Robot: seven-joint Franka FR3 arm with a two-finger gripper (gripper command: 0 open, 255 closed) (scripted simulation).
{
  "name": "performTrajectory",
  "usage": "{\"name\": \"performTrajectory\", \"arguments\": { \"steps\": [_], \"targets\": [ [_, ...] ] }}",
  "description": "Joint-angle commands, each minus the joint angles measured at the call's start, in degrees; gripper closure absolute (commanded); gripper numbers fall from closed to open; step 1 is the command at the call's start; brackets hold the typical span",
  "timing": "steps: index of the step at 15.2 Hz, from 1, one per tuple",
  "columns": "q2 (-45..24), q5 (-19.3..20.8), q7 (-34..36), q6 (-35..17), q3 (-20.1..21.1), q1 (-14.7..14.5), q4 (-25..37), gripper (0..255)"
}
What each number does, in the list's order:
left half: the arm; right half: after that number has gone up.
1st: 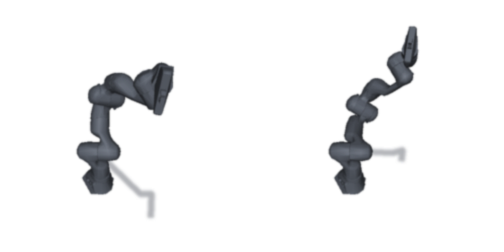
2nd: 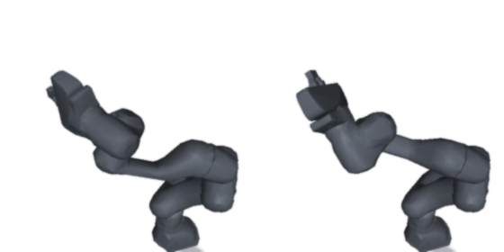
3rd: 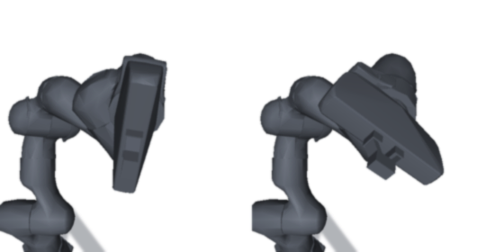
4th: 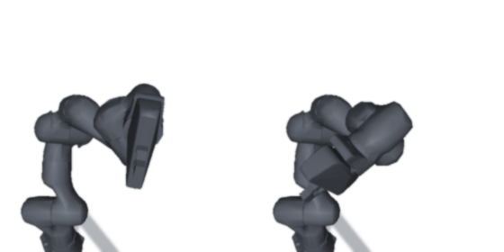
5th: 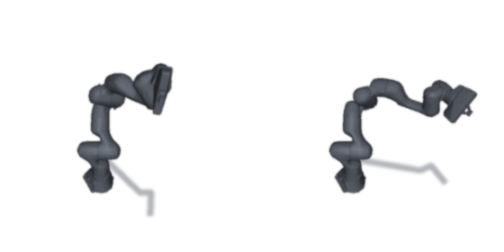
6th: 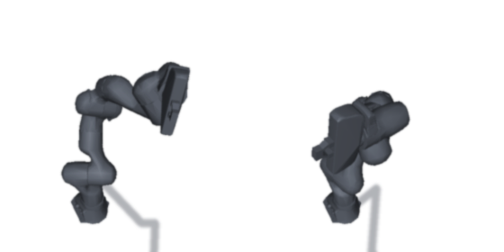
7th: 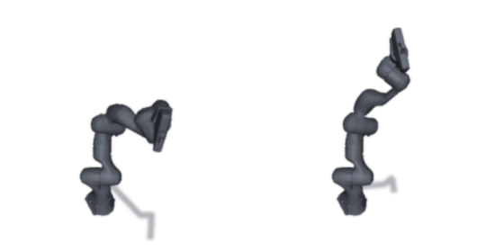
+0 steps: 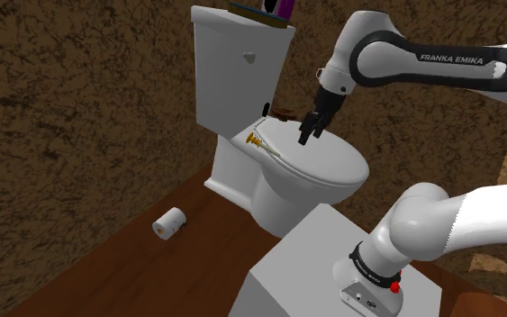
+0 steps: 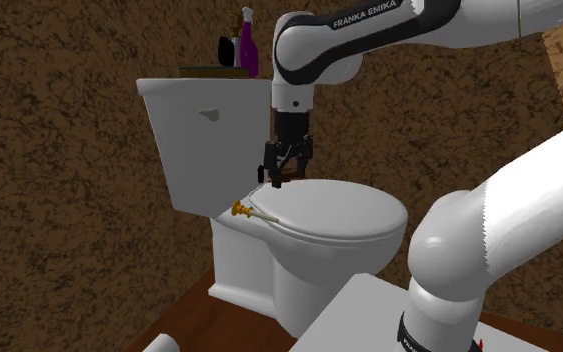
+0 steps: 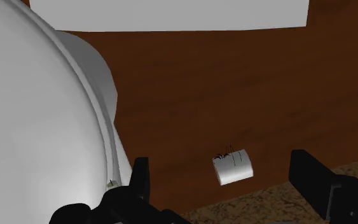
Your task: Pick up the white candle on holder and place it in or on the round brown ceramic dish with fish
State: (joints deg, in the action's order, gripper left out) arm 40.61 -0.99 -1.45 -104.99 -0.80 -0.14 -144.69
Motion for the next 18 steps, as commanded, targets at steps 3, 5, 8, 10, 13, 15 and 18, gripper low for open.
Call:
{"name": "performTrajectory", "arguments": {
  "steps": [3,5,8,10,13,15,18],
  "targets": [
    [-6.53,2.57,-4.84,-9.29,-1.75,0.27,-0.69,0],
    [-10.04,3.67,-7.07,-13.86,-2.60,0.38,-0.74,0],
    [-15.79,5.11,-10.29,-20.54,-3.82,0.49,-0.09,0],
    [-19.88,5.89,-12.39,-24.80,-4.59,0.53,0.84,0],
    [-26.27,6.74,-15.52,-30.78,-5.65,0.51,2.92,0],
    [-30.63,7.05,-17.62,-34.45,-6.26,0.49,4.76,0],
    [-35.88,7.13,-20.20,-38.45,-6.82,0.50,7.40,0]
  ]
}}
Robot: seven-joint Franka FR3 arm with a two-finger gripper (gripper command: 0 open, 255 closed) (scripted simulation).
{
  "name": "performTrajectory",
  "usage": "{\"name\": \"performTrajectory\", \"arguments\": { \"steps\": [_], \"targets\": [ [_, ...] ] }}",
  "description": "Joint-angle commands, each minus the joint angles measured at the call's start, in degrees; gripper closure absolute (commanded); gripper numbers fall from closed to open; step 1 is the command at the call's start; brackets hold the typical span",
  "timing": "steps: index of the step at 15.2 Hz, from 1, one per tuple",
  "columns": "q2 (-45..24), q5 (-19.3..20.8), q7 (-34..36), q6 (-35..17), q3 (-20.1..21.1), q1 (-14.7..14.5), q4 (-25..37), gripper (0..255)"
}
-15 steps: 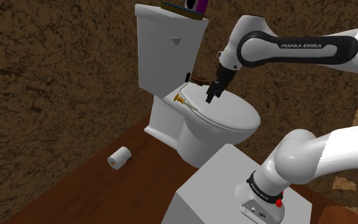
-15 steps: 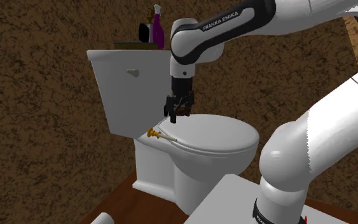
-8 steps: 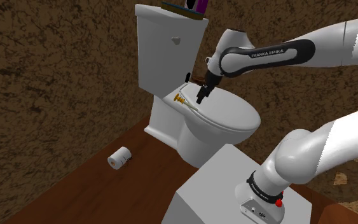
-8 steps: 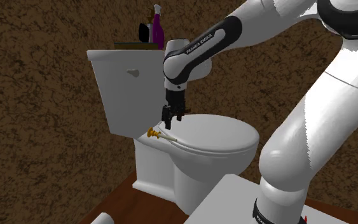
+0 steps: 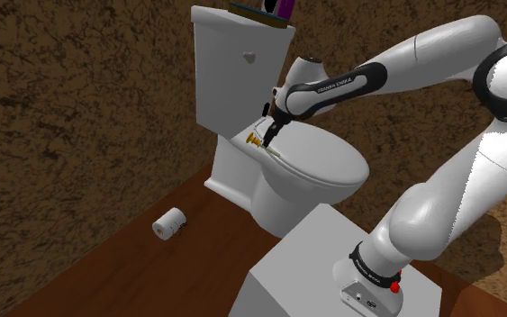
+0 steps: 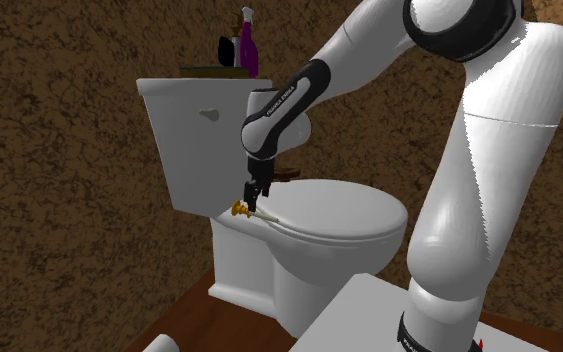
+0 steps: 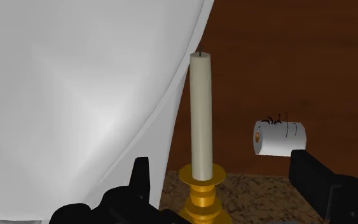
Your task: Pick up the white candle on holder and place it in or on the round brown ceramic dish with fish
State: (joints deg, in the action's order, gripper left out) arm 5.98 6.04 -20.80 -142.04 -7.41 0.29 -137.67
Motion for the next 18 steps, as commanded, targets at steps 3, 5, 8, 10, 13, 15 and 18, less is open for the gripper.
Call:
{"name": "performTrajectory", "arguments": {
  "steps": [3,5,8,10,13,15,18],
  "targets": [
    [-3.28,-0.06,-0.98,-3.71,-0.31,0.14,0.09,0],
    [-4.68,-0.20,-1.08,-5.23,-0.38,0.18,-0.03,0],
    [-6.53,-0.40,-1.23,-7.17,-0.45,0.23,-0.12,0],
    [-6.54,-0.40,-1.23,-7.17,-0.44,0.23,-0.11,0],
    [-6.54,-0.40,-1.23,-7.17,-0.44,0.23,-0.11,0],
    [-6.54,-0.40,-1.23,-7.16,-0.44,0.23,-0.11,0],
    [-6.54,-0.40,-1.23,-7.16,-0.44,0.23,-0.11,255]
  ]
}}
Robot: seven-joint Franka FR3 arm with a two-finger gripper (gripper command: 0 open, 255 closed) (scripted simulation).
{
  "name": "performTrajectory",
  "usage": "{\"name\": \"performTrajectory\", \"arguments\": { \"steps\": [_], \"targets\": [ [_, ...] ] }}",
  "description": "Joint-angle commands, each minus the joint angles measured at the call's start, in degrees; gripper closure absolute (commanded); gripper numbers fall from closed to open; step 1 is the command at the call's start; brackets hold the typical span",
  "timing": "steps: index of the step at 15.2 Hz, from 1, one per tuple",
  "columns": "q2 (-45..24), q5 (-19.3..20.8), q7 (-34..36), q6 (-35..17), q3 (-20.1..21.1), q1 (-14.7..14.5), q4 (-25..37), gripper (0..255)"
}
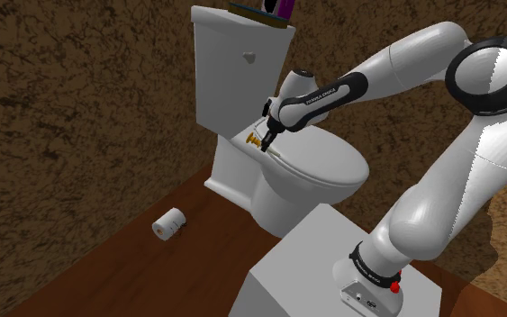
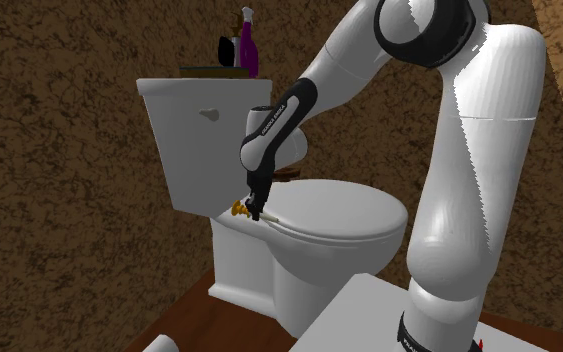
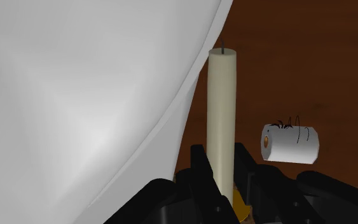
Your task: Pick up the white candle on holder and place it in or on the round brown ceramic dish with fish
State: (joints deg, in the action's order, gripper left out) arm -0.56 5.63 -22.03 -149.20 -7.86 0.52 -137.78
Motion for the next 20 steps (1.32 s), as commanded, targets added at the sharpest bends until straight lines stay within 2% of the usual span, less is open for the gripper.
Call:
{"name": "performTrajectory", "arguments": {
  "steps": [1,7,20],
  "targets": [
    [0.00,0.00,0.00,0.00,0.00,0.00,0.00,255],
    [-0.01,0.00,0.00,-0.01,0.00,0.00,0.00,255],
    [6.63,0.17,-0.27,10.40,0.21,-0.12,3.80,255]
  ]
}}
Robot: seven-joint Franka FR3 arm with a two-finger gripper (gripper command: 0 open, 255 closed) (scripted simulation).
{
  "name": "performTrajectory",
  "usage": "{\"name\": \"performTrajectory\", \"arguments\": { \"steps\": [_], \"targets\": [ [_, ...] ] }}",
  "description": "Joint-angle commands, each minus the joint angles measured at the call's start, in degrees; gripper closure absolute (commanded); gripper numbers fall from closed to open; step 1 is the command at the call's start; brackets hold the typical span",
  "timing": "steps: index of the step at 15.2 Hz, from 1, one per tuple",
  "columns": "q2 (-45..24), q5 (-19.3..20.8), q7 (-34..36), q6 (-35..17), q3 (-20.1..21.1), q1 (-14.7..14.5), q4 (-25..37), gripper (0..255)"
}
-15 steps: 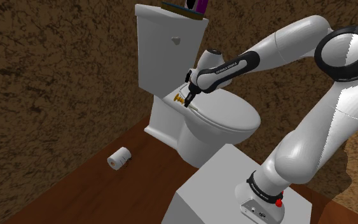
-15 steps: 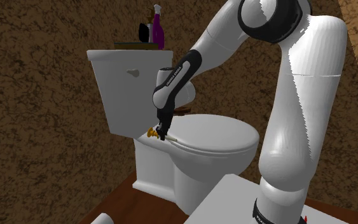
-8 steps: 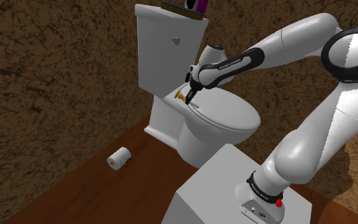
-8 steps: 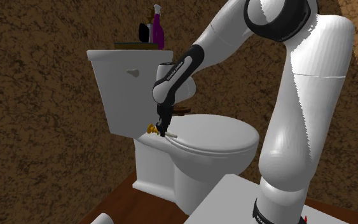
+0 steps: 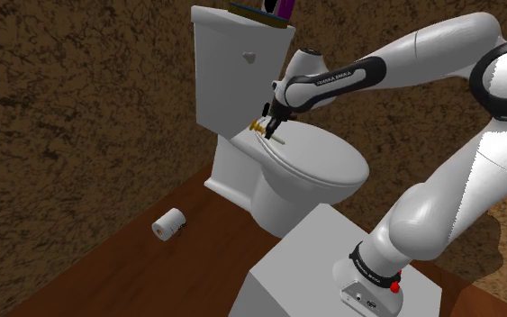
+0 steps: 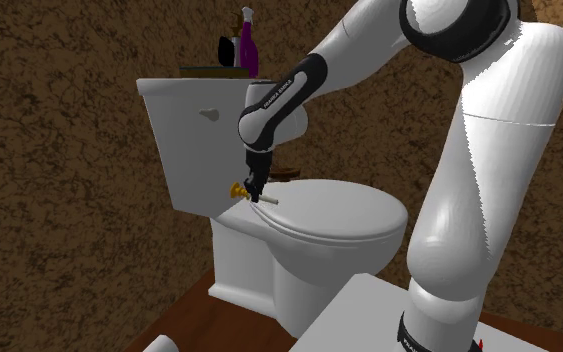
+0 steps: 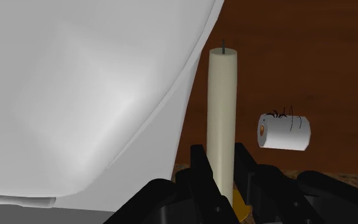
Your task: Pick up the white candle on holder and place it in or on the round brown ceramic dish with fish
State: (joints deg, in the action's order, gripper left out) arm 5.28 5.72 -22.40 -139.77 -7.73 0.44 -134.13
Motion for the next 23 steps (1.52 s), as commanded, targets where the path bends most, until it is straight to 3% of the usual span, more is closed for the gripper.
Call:
{"name": "performTrajectory", "arguments": {
  "steps": [1,12,23],
  "targets": [
    [1.21,0.09,0.08,1.77,0.10,-0.05,0.53,255],
    [4.80,-0.01,-0.25,9.99,0.35,-0.16,5.17,255],
    [-10.24,-6.50,-16.57,12.35,-6.91,5.44,22.86,255]
  ]
}}
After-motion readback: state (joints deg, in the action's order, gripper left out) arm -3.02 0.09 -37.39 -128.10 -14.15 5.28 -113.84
